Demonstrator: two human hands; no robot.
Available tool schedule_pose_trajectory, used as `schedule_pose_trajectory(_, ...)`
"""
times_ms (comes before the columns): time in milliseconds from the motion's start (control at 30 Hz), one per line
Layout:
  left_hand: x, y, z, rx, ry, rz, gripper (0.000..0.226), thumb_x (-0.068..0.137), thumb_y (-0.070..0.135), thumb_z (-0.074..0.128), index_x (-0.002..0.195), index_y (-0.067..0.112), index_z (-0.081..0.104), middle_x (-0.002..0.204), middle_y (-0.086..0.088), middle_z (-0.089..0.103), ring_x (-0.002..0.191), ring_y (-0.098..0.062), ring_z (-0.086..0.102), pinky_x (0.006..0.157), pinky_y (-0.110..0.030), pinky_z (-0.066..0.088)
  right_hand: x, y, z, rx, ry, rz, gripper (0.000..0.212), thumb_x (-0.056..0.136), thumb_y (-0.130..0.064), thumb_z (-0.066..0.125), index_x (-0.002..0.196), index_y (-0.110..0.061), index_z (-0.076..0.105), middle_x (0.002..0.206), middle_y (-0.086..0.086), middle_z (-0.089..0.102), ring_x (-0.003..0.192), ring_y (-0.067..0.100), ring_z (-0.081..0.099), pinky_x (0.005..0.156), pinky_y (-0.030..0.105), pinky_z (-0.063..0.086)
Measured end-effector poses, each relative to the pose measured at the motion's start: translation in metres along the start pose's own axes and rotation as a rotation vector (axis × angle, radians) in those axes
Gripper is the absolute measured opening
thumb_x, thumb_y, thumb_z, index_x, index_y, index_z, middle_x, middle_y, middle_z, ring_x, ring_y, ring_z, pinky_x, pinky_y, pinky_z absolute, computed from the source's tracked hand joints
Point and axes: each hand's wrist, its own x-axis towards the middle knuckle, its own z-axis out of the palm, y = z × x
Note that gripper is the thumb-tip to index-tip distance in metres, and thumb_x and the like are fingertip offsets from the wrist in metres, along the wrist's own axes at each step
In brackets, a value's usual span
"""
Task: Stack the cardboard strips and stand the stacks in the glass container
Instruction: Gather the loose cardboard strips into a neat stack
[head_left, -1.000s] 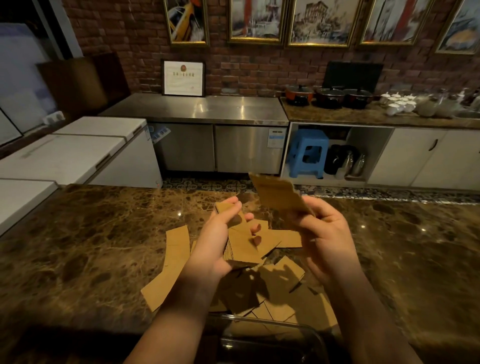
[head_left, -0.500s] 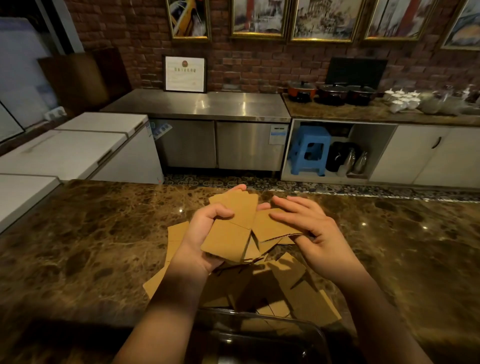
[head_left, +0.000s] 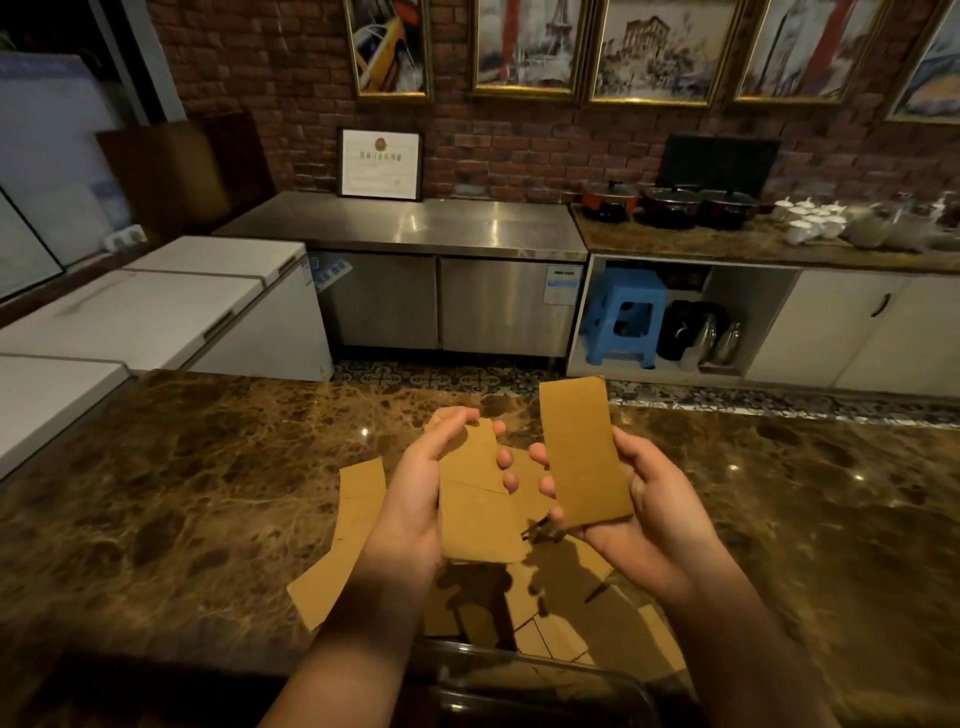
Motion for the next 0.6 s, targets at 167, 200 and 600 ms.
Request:
schedule_pose_trajectory(167, 0.004, -0.005, 0.004, -0.160, 0.080, -0.014, 0.041, 0.080, 0.039, 0.070, 0.113, 0.013, 0.066, 0.092, -0.018, 0.071, 0.070, -0.029, 0.066, 0.069, -0.041, 0.057, 0.001, -0.001, 0.005, 0.049, 0.016, 0.018, 0.055, 0.095, -0.053, 0.045, 0.112, -0.012, 0.077, 0.123, 0.018, 0.071, 0.081, 0.023, 0.070, 0.063, 0.034, 0.052)
schedule_pose_trajectory(200, 0.003, -0.005, 0.004, -0.191, 0.070, -0.028, 0.039, 0.075, 0.036, 0.071, 0.108, 0.014, 0.070, 0.094, -0.019, 0.072, 0.073, -0.031, 0.068, 0.074, -0.044, 0.056, 0.001, -0.001, 0.005, 0.043, 0.013, 0.018, 0.052, 0.092, -0.052, 0.050, 0.107, -0.012, 0.079, 0.121, 0.018, 0.072, 0.081, 0.023, 0.071, 0.064, 0.034, 0.054)
schedule_pose_trajectory(600, 0.005, -0.013, 0.002, 0.040, 0.093, -0.012, 0.027, 0.097, 0.037, 0.052, 0.103, 0.033, 0.077, 0.106, -0.013, 0.077, 0.091, -0.035, 0.075, 0.076, -0.052, 0.060, 0.001, -0.003, 0.006, -0.129, 0.019, 0.001, 0.048, 0.077, -0.005, 0.068, 0.125, -0.010, 0.065, 0.115, 0.020, 0.074, 0.104, 0.033, 0.073, 0.070, 0.039, 0.063)
